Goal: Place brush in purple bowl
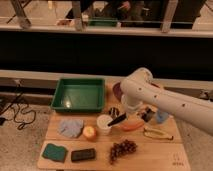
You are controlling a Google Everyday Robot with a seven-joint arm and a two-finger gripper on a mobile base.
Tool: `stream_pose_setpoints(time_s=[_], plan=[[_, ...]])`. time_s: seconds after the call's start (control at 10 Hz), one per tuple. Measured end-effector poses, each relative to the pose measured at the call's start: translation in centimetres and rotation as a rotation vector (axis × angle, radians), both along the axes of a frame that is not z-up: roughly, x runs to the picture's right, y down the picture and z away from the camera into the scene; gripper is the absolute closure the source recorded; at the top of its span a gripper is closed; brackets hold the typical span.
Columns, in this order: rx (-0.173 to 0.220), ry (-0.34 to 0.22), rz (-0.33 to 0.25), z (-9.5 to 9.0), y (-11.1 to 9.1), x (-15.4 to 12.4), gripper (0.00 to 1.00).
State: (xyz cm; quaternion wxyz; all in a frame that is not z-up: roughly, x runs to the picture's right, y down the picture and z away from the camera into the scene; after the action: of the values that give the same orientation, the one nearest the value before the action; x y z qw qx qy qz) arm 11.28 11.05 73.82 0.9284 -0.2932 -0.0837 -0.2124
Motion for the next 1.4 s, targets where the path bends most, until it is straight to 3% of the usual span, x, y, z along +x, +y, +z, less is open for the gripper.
stream_pose_setpoints(time_s=[0.2, 0.9, 1.4], plan=[[0.002, -0.024, 0.005, 0.7, -1.3, -1.1, 1.0], [0.0, -0.022, 0.006, 0.7, -1.2, -0.9, 1.0], [0.043, -0.032, 0.016, 2.9, -5.3, -2.8, 1.0]])
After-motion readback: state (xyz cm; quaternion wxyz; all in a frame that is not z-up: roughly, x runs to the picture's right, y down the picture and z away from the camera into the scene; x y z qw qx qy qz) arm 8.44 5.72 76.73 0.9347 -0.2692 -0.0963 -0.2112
